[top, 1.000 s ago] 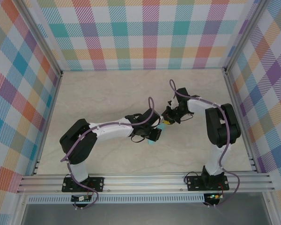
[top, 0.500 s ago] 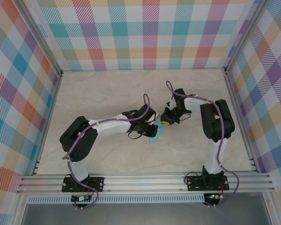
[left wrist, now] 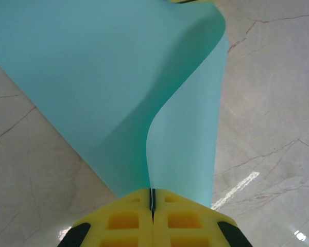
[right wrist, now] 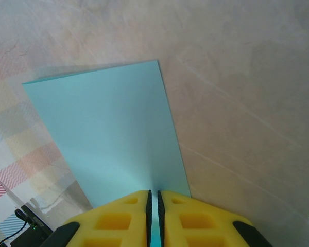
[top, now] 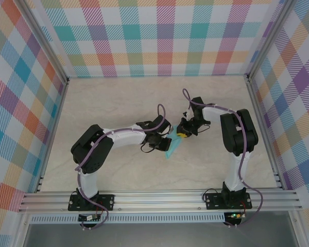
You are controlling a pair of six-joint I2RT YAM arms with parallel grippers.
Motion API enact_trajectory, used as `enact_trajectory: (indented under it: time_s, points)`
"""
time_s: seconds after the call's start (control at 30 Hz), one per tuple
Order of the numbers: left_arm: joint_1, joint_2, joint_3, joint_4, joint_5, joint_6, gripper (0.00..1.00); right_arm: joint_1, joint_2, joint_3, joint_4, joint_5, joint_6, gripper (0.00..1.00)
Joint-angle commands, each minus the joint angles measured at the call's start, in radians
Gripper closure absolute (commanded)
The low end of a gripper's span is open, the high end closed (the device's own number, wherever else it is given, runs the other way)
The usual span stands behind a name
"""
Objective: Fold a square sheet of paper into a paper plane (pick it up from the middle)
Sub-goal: Third fold the triangle at the center of the table.
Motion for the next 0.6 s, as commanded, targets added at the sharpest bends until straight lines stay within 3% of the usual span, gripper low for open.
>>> enact_trajectory:
  time_s: [0.0,0.57]
  points:
    - [0.020,0.013,0.037,-0.020,-0.020,0.023,0.99,0.007,0.013,0.008,-0.037,0.012,-0.027,0.85]
    - [0.021,0.040,0.030,-0.025,-0.045,0.021,0.98,0.007,0.003,-0.005,-0.032,0.011,-0.024,0.85]
